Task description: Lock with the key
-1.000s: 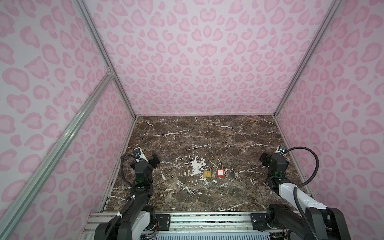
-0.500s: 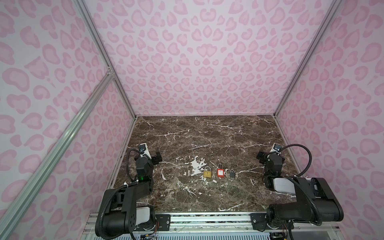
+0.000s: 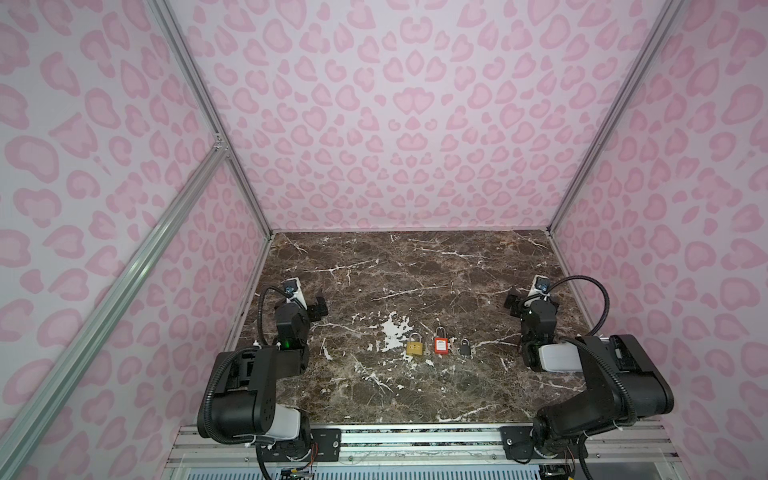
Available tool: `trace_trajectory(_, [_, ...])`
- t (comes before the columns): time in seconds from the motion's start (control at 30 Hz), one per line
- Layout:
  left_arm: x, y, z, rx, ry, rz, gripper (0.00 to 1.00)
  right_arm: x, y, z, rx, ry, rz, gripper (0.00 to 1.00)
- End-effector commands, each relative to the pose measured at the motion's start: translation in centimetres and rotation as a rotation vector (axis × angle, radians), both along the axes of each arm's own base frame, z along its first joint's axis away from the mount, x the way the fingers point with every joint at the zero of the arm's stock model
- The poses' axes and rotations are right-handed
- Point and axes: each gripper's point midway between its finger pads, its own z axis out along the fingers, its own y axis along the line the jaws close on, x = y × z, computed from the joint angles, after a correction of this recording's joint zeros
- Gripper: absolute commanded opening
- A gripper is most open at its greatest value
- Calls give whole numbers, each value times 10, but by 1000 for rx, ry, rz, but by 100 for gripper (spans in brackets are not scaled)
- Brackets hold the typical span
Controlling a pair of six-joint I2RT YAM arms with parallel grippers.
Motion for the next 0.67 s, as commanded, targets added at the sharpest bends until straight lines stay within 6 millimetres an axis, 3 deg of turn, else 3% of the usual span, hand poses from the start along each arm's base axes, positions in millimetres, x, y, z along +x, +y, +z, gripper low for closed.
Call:
trace_trajectory(0.0, [4,0,2,37,1,14,97,-4,-8,-7,-30,50,-49,98])
trace_trajectory(0.63, [4,-2,2,55,5,15,97,-4,-8,-7,-33,48,-50,98])
